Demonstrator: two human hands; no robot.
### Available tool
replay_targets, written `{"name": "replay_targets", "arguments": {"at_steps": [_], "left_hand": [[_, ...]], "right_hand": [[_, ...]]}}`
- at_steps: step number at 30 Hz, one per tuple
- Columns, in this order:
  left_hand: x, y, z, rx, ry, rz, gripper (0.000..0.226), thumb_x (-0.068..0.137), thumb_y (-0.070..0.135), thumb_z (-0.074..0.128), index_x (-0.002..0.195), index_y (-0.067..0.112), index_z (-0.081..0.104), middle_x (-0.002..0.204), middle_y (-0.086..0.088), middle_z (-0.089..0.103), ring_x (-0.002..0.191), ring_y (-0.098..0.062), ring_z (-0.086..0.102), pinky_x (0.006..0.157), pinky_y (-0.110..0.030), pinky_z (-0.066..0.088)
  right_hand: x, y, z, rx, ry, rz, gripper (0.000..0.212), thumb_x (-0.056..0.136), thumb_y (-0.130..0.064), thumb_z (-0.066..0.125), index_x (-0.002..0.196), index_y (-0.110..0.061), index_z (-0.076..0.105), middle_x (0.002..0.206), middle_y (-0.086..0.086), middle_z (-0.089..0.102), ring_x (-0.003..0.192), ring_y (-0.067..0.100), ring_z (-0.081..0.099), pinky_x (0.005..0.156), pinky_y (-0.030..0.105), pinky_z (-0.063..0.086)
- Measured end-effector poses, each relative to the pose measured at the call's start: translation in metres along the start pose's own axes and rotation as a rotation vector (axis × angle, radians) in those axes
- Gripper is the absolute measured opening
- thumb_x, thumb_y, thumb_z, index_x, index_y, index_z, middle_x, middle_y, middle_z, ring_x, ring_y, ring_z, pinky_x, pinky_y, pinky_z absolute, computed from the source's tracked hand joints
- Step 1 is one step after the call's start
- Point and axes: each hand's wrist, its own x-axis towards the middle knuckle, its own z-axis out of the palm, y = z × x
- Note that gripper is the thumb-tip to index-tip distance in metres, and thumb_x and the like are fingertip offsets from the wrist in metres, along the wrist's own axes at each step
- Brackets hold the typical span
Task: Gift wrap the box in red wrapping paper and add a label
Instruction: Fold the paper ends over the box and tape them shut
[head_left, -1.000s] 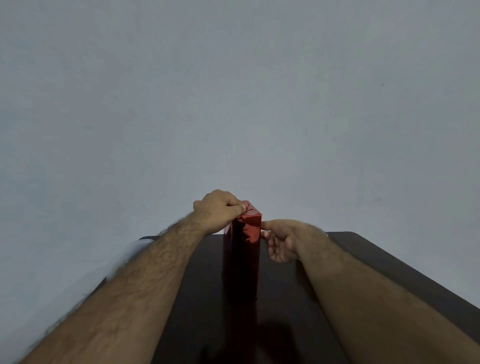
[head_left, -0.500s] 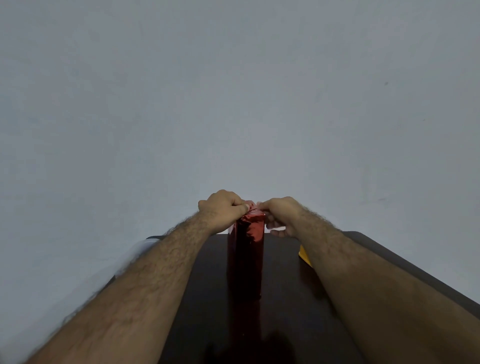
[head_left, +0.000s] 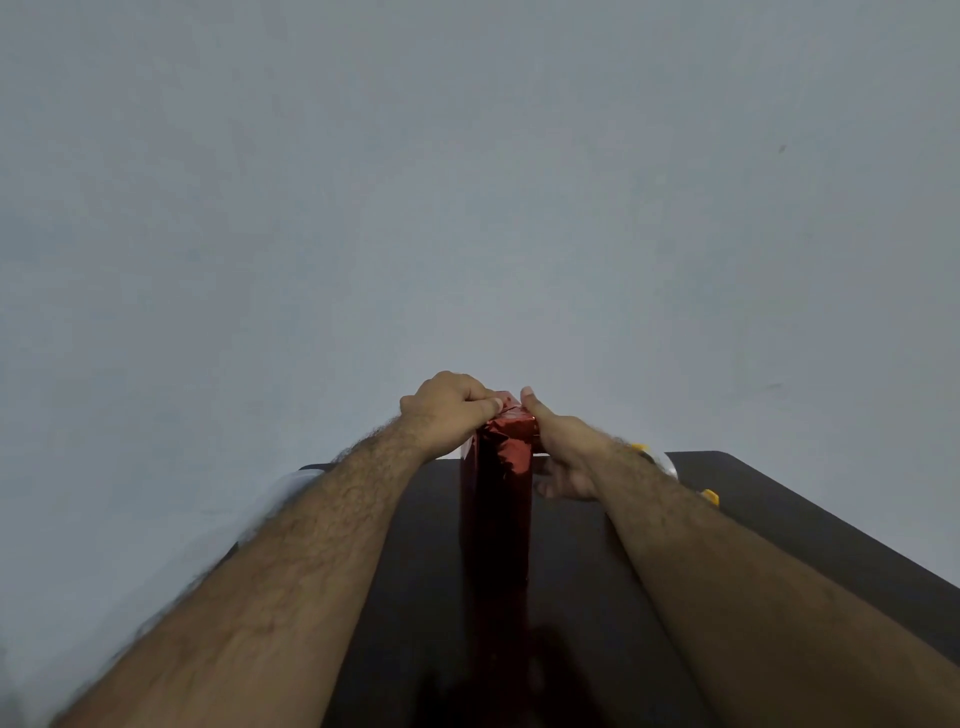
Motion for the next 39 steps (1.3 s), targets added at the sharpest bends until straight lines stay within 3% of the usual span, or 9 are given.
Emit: {"name": "replay_targets", "arguments": {"at_steps": [3, 7, 9, 13, 20, 26, 30, 35, 39], "left_hand": [[0.003, -0.004, 0.001, 0.002, -0.005, 0.017, 0.027, 0.098, 0.046, 0.069, 0.072, 0.047, 0.075, 0.101, 0.030, 0.071, 0.115, -0.012, 0.064, 0.115, -0.054, 0.038], [0.003, -0.005, 0.002, -0.018, 0.003, 0.013, 0.024, 0.097, 0.048, 0.070, 0.075, 0.043, 0.076, 0.109, 0.025, 0.074, 0.117, -0.014, 0.065, 0.116, -0.055, 0.039], [0.002, -0.004, 0.002, -0.028, -0.004, 0.020, 0.026, 0.096, 0.050, 0.070, 0.071, 0.049, 0.075, 0.110, 0.027, 0.075, 0.118, -0.012, 0.065, 0.117, -0.054, 0.039], [0.002, -0.001, 0.000, -0.029, -0.026, 0.029, 0.021, 0.089, 0.054, 0.067, 0.070, 0.062, 0.072, 0.096, 0.034, 0.072, 0.113, -0.010, 0.066, 0.115, -0.053, 0.042], [-0.002, 0.002, 0.005, -0.068, -0.045, 0.053, 0.023, 0.084, 0.054, 0.055, 0.082, 0.068, 0.072, 0.098, 0.049, 0.067, 0.118, -0.002, 0.064, 0.117, -0.052, 0.041], [0.000, -0.001, 0.002, -0.066, -0.029, 0.039, 0.025, 0.093, 0.046, 0.064, 0.080, 0.064, 0.074, 0.096, 0.044, 0.069, 0.117, -0.003, 0.064, 0.118, -0.050, 0.041], [0.001, 0.003, 0.005, -0.015, -0.024, 0.048, 0.027, 0.102, 0.037, 0.064, 0.080, 0.046, 0.077, 0.091, 0.039, 0.066, 0.115, -0.007, 0.063, 0.118, -0.052, 0.039], [0.000, 0.001, 0.002, -0.015, -0.001, 0.027, 0.043, 0.100, 0.039, 0.065, 0.068, 0.068, 0.069, 0.083, 0.049, 0.063, 0.121, -0.007, 0.062, 0.118, -0.048, 0.039], [-0.002, 0.001, 0.002, -0.016, -0.014, 0.044, 0.041, 0.101, 0.041, 0.065, 0.069, 0.066, 0.071, 0.096, 0.044, 0.068, 0.121, -0.008, 0.062, 0.119, -0.050, 0.038]], "right_hand": [[0.004, 0.013, -0.011, 0.022, -0.062, 0.064, 0.036, 0.092, -0.060, 0.066, 0.089, -0.025, 0.075, 0.095, -0.006, 0.070, 0.080, 0.014, 0.057, 0.072, 0.036, 0.044], [0.006, 0.005, -0.017, 0.018, 0.266, -0.233, 0.017, 0.098, -0.022, 0.064, 0.111, -0.019, 0.074, 0.114, -0.001, 0.068, 0.086, 0.017, 0.055, 0.072, 0.036, 0.047], [-0.002, -0.010, -0.013, 0.013, 0.244, -0.307, 0.019, 0.095, -0.030, 0.072, 0.107, -0.017, 0.076, 0.106, -0.003, 0.070, 0.089, 0.018, 0.057, 0.077, 0.037, 0.048], [-0.014, -0.038, -0.004, -0.180, 0.217, -0.159, 0.019, 0.081, -0.023, 0.084, 0.097, -0.014, 0.078, 0.095, -0.003, 0.074, 0.086, 0.017, 0.061, 0.073, 0.037, 0.048], [-0.020, -0.052, 0.008, -0.069, 0.120, 0.093, 0.005, 0.085, -0.020, 0.066, 0.084, -0.020, 0.071, 0.060, -0.010, 0.064, 0.071, 0.013, 0.062, 0.077, 0.037, 0.045], [-0.013, -0.044, 0.014, -0.074, 0.152, 0.084, 0.008, 0.085, -0.025, 0.071, 0.086, -0.020, 0.077, 0.075, -0.008, 0.073, 0.082, 0.014, 0.068, 0.079, 0.036, 0.045], [-0.011, -0.037, 0.017, 0.046, 0.187, 0.063, 0.022, 0.083, -0.020, 0.062, 0.066, -0.018, 0.075, 0.073, -0.003, 0.074, 0.074, 0.019, 0.069, 0.075, 0.033, 0.047], [-0.002, -0.022, 0.020, 0.043, 0.279, 0.061, 0.023, 0.097, -0.033, 0.051, 0.092, -0.020, 0.069, 0.080, -0.003, 0.070, 0.078, 0.021, 0.064, 0.077, 0.038, 0.042], [-0.007, -0.016, 0.009, 0.027, 0.101, 0.026, 0.041, 0.098, -0.055, 0.052, 0.087, -0.018, 0.065, 0.080, -0.002, 0.069, 0.088, 0.020, 0.063, 0.082, 0.041, 0.041]]}}
